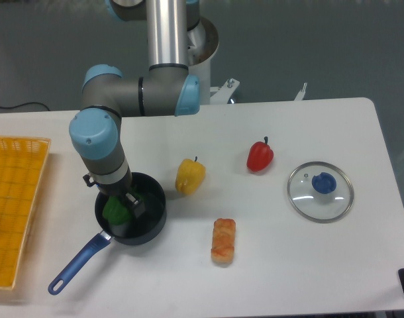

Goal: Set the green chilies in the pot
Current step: 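Open the gripper to release the green pepper into the saucepan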

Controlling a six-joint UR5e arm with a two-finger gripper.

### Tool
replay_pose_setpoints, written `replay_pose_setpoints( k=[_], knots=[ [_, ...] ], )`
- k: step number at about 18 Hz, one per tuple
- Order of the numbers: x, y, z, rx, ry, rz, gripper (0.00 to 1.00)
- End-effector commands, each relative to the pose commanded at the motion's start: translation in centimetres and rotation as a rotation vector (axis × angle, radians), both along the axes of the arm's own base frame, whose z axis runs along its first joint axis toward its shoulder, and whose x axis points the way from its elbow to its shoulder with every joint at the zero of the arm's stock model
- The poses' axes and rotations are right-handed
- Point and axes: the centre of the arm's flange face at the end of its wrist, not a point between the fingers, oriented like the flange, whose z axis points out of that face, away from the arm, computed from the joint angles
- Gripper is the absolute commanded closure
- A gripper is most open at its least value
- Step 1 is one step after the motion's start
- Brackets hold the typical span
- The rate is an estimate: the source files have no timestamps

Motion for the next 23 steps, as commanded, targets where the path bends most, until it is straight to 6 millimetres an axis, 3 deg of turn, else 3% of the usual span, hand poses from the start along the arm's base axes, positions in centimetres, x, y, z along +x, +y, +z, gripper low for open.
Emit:
replay_pose_setpoints(
  k=[6,9,18,21,23],
  knots=[
    [-0.6,-0.4,-0.6,-0.012,-0.003,0.0,0.77],
    [-1.2,-0.7,-0.6,-0.018,0.004,0.006,0.71],
    [-1.3,-0.7,-0.7,-0.021,0.008,0.009,0.45],
    [-1.3,-0.7,-0.7,-0.024,0.013,0.008,0.26],
    [-1.5,-0.8,-0.7,-0.031,0.032,0.01,0.24]
  ],
)
